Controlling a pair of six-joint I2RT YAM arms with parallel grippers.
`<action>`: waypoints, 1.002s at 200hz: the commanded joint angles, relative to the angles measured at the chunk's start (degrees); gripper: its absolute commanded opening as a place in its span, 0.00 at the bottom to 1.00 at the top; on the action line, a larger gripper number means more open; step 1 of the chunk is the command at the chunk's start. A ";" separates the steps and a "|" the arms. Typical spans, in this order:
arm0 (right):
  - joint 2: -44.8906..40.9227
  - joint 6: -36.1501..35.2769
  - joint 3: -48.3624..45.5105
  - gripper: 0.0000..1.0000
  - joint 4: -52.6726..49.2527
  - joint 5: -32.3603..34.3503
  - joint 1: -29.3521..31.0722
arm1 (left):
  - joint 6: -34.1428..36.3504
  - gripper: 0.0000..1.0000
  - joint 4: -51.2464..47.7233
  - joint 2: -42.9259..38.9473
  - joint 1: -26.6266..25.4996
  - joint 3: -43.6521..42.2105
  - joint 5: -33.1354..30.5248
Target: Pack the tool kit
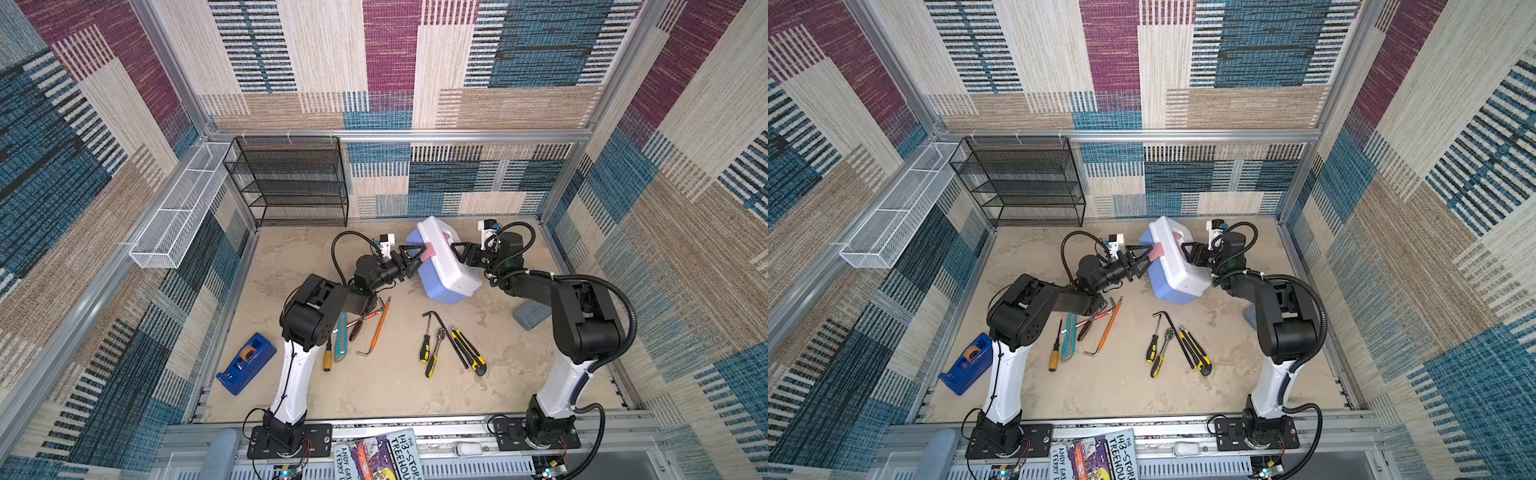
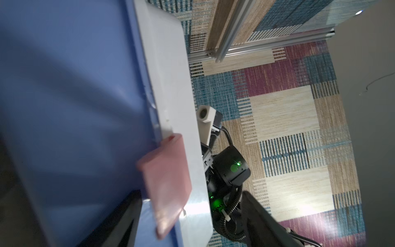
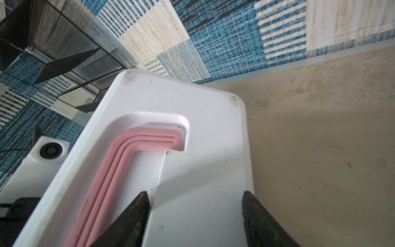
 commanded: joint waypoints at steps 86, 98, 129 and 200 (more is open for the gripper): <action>0.22 -0.49 -1.18 0.71 -13.32 -8.32 0.54 | -1.04 0.75 3.36 0.59 0.46 -0.77 1.42; 0.07 -0.50 -0.98 0.71 -13.40 -8.41 0.46 | -1.39 0.75 3.41 0.35 1.22 -1.38 1.75; -0.32 -0.50 -0.43 0.71 -13.66 -8.65 0.13 | -1.80 0.75 2.24 -1.10 5.13 -3.39 4.00; -0.33 0.16 0.71 0.71 -13.51 -8.50 -0.37 | 7.97 0.75 -13.36 -9.10 8.41 -6.12 7.57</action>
